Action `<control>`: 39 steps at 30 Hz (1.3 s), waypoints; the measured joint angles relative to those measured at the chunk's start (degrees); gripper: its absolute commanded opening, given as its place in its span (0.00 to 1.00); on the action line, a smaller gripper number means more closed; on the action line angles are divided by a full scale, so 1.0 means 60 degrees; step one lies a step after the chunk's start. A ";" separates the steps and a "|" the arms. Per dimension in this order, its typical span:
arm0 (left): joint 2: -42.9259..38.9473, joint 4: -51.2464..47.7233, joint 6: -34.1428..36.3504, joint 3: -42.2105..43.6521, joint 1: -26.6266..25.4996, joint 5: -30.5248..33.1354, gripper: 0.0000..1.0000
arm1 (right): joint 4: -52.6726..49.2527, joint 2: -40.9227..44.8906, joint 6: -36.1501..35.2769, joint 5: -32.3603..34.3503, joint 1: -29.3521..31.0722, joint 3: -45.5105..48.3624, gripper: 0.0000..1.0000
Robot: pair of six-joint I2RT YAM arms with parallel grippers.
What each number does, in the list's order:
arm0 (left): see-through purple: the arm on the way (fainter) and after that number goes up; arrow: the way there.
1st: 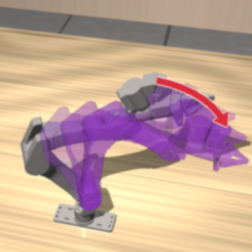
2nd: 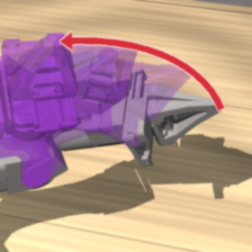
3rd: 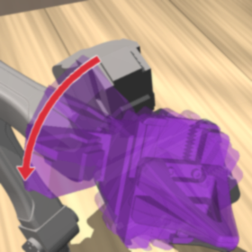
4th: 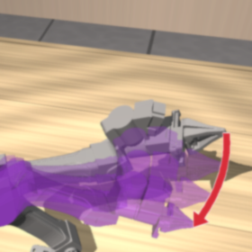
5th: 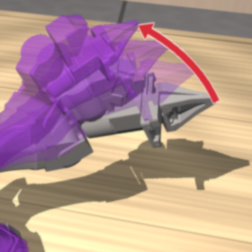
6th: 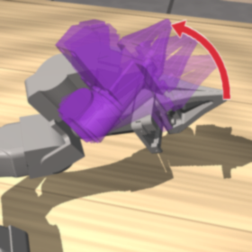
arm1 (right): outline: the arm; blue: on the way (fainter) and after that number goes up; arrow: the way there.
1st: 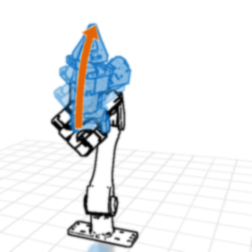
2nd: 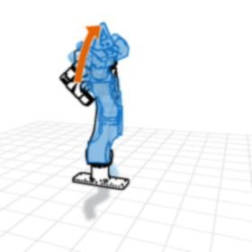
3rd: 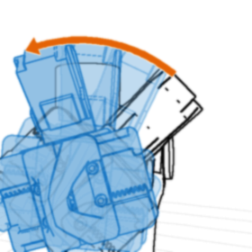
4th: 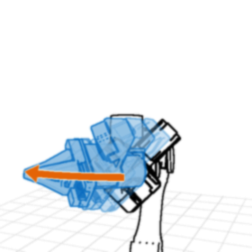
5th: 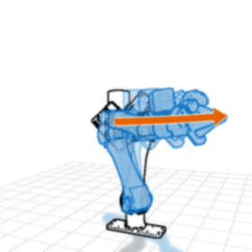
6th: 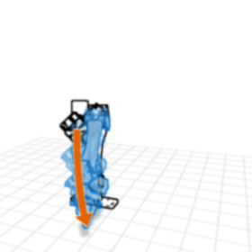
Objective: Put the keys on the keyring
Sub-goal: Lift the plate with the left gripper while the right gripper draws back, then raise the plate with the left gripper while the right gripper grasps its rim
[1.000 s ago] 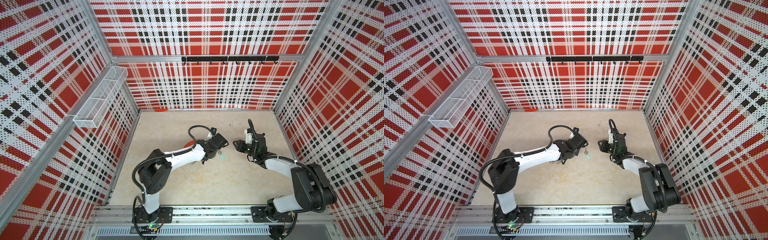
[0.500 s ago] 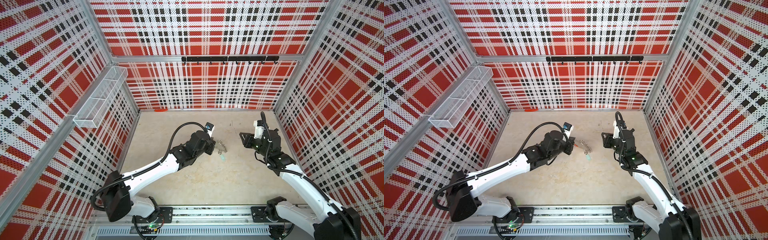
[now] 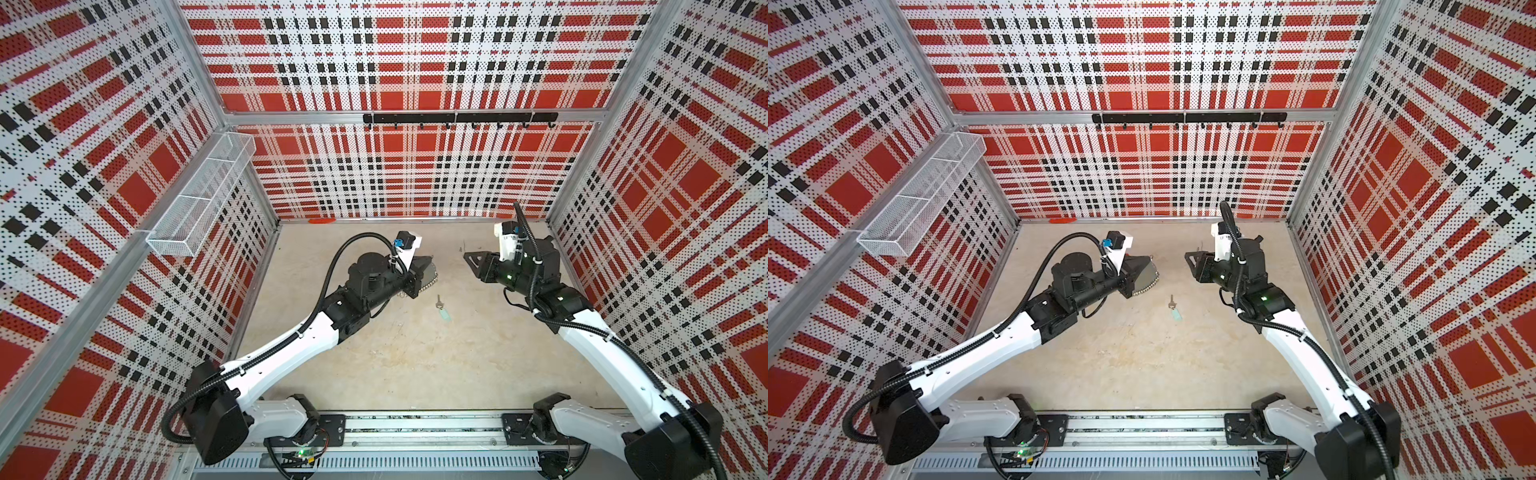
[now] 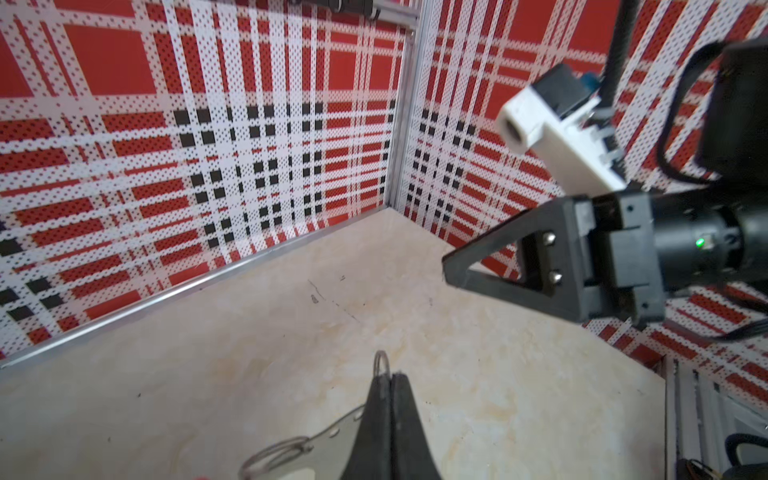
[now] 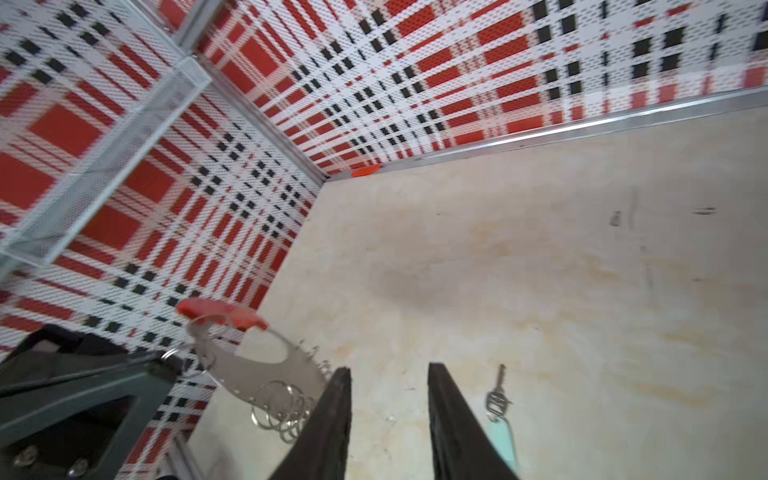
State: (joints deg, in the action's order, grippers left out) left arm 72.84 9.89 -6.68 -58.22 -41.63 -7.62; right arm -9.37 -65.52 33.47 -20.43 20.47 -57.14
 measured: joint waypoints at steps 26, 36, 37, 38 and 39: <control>0.2834 0.5847 -0.3366 -0.0499 0.3297 -0.4619 0.00 | 0.4116 -0.4430 0.0863 -0.2568 0.0015 -0.3060 0.35; 0.3865 0.8317 -0.5519 -0.0634 0.3453 -0.5770 0.00 | 0.4692 -0.4615 0.0703 -0.3996 0.0004 -0.3752 0.35; 0.3982 0.8561 -0.5745 -0.0659 0.3493 -0.5839 0.00 | 0.4812 -0.4692 0.0747 -0.4127 0.0004 -0.3803 0.35; 0.4087 0.8805 -0.5996 -0.0659 0.3541 -0.5909 0.00 | 0.4987 -0.4783 0.0831 -0.4277 0.0004 -0.3825 0.35; 0.4160 0.9016 -0.6218 -0.0659 0.3592 -0.5952 0.00 | 0.5166 -0.4881 0.0933 -0.4419 0.0004 -0.3829 0.35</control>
State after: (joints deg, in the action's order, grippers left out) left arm 97.80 63.99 -43.99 -62.17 -20.08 -43.33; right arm 21.63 -94.80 39.07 -46.94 20.49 -80.12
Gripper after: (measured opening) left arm 0.042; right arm 0.356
